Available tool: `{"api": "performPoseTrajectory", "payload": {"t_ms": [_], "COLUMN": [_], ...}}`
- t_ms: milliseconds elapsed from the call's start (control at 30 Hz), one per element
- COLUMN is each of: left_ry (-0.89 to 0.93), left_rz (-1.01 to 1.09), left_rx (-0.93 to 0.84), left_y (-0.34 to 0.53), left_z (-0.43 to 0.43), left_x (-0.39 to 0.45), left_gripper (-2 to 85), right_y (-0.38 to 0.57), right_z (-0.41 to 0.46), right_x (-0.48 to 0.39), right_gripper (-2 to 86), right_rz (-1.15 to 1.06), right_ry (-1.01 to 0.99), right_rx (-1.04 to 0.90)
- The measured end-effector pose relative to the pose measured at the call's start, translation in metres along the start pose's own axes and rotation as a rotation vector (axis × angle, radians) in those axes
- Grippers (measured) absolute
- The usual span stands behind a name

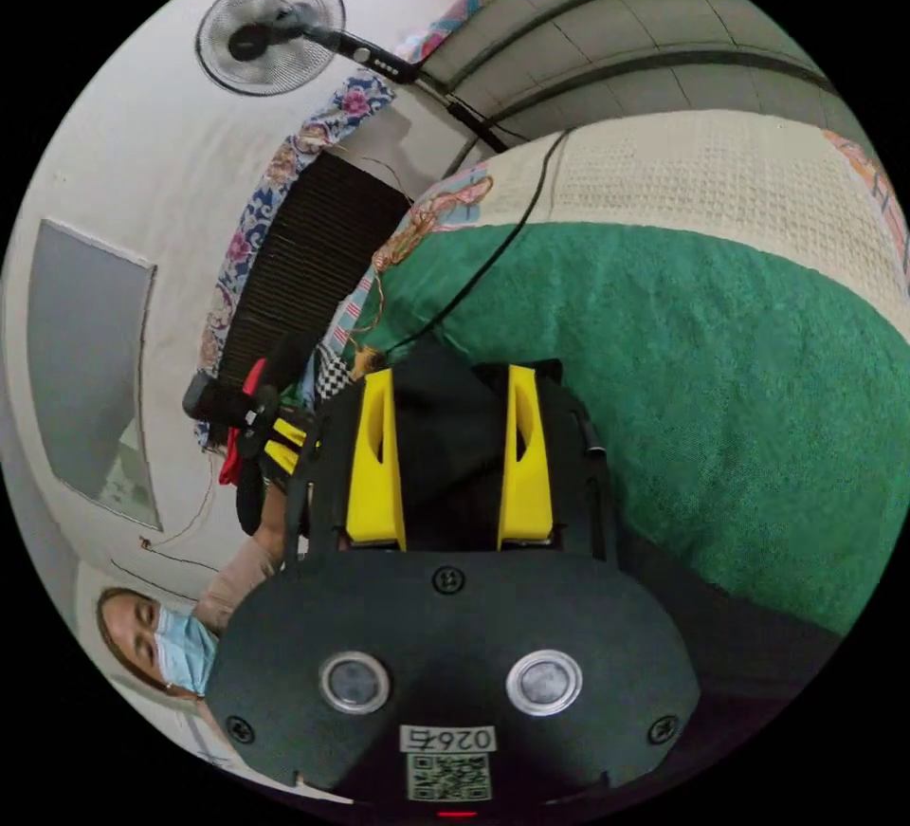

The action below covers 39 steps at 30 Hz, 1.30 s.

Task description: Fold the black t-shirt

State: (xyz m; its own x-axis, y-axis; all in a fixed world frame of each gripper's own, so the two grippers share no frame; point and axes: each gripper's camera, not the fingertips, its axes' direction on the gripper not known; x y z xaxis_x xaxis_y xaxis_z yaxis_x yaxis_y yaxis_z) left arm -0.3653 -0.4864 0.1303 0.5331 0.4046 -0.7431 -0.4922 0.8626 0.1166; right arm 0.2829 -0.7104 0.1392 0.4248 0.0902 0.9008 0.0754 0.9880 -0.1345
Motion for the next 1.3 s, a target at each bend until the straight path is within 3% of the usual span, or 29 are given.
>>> {"api": "performPoseTrajectory", "payload": {"t_ms": [133, 167, 267, 433, 600, 667, 733, 867, 1067, 1133, 1233, 1300], "left_ry": [0.086, 0.19, 0.363, 0.142, -0.049, -0.095, -0.143, -0.249, -0.011, -0.004, 0.041, 0.135], "left_rz": [-0.193, -0.238, -0.313, -0.304, 0.062, 0.222, 0.301, 0.233, -0.055, -0.1, -0.188, -0.266], "left_rx": [0.016, 0.035, 0.164, 0.476, 0.59, 0.483, 0.377, 0.206, 0.235, 0.223, 0.21, 0.168], "left_y": [-0.003, -0.008, -0.025, -0.052, -0.052, -0.035, -0.007, 0.055, 0.079, 0.069, 0.042, 0.017], "left_z": [-0.003, 0.0, -0.001, -0.073, -0.121, -0.116, -0.101, -0.067, -0.066, -0.06, -0.042, -0.02], "left_x": [-0.048, -0.066, -0.094, -0.079, 0.018, 0.06, 0.091, 0.113, 0.073, 0.061, 0.035, 0.007], "left_gripper": [25.2, 24.0, 2.7, 0.3, 5.9, 9.6, 9.7, 1.7, 1.1, 4.1, 18.1, 24.1], "right_y": [0.0, 0.0, -0.002, 0.006, 0.089, 0.15, 0.218, 0.288, 0.315, 0.315, 0.308, 0.301], "right_z": [0.019, 0.019, 0.013, -0.043, -0.064, -0.044, -0.005, 0.037, 0.037, 0.029, 0.033, 0.051], "right_x": [-0.01, -0.012, -0.028, -0.1, -0.227, -0.263, -0.272, -0.251, -0.224, -0.216, -0.196, -0.179], "right_gripper": [5.8, 4.9, 2.2, -0.4, -0.6, -0.1, 1.8, 5.9, 10.7, 12.7, 17.3, 16.6], "right_rz": [-0.019, -0.025, -0.028, -0.13, -0.555, -0.821, -0.918, -0.84, -0.625, -0.566, -0.455, -0.408], "right_ry": [0.069, 0.065, 0.103, 0.194, 0.568, 0.633, 0.717, 0.759, 0.568, 0.476, 0.446, 0.357], "right_rx": [-0.024, -0.013, 0.073, 0.403, 0.692, 0.64, 0.408, 0.149, 0.099, 0.159, 0.188, 0.039]}}
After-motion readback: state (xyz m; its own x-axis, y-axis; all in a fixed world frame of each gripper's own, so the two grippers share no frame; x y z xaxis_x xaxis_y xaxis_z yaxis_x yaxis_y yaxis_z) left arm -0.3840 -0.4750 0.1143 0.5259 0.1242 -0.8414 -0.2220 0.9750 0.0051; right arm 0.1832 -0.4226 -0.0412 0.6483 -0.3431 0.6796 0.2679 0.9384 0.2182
